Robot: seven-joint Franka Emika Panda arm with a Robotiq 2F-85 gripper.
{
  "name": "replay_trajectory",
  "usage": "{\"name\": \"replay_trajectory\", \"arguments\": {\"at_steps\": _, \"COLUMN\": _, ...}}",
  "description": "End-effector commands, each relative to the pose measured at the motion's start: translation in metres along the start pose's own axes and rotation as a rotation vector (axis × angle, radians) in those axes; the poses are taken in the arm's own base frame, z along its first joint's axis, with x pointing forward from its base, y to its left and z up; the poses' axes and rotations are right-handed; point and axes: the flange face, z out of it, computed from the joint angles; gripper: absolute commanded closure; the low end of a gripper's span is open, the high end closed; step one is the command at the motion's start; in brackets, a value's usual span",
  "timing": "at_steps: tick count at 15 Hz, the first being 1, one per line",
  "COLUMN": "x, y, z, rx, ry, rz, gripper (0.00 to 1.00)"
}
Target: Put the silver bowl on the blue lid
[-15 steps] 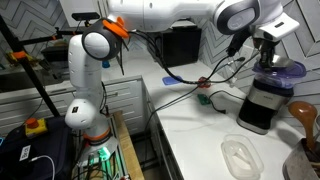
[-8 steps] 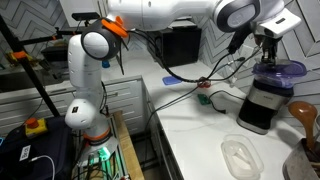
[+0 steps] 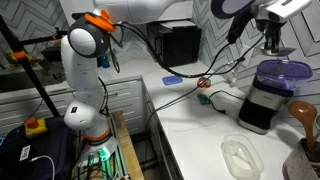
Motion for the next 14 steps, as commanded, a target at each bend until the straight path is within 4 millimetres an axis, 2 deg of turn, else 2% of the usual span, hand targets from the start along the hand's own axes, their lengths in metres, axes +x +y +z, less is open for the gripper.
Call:
{"name": "replay_trajectory", "arguments": {"at_steps": 1, "x": -0.048, "y": 0.000, "z": -0.044, "rx": 0.053, "ry": -0.128, "rz": -0.149, "gripper": 0.99}}
{"name": "replay_trajectory", "arguments": {"at_steps": 4, "x": -0.099, "y": -0.001, "z": -0.056, "rx": 0.041, "ry": -0.243, "rz": -0.276, "gripper": 0.99}}
{"name": "replay_trajectory", "arguments": {"at_steps": 9, "x": -0.172, "y": 0.007, "z": -0.060, "rx": 0.033, "ry": -0.470, "rz": -0.477, "gripper": 0.99}}
{"name": "replay_trajectory", "arguments": {"at_steps": 12, "x": -0.213, "y": 0.018, "z": -0.057, "rx": 0.009, "ry": -0.561, "rz": -0.494, "gripper": 0.99}}
{"name": "replay_trajectory", "arguments": {"at_steps": 14, "x": -0.231, "y": 0.029, "z": -0.057, "rx": 0.000, "ry": -0.582, "rz": -0.482, "gripper": 0.99}}
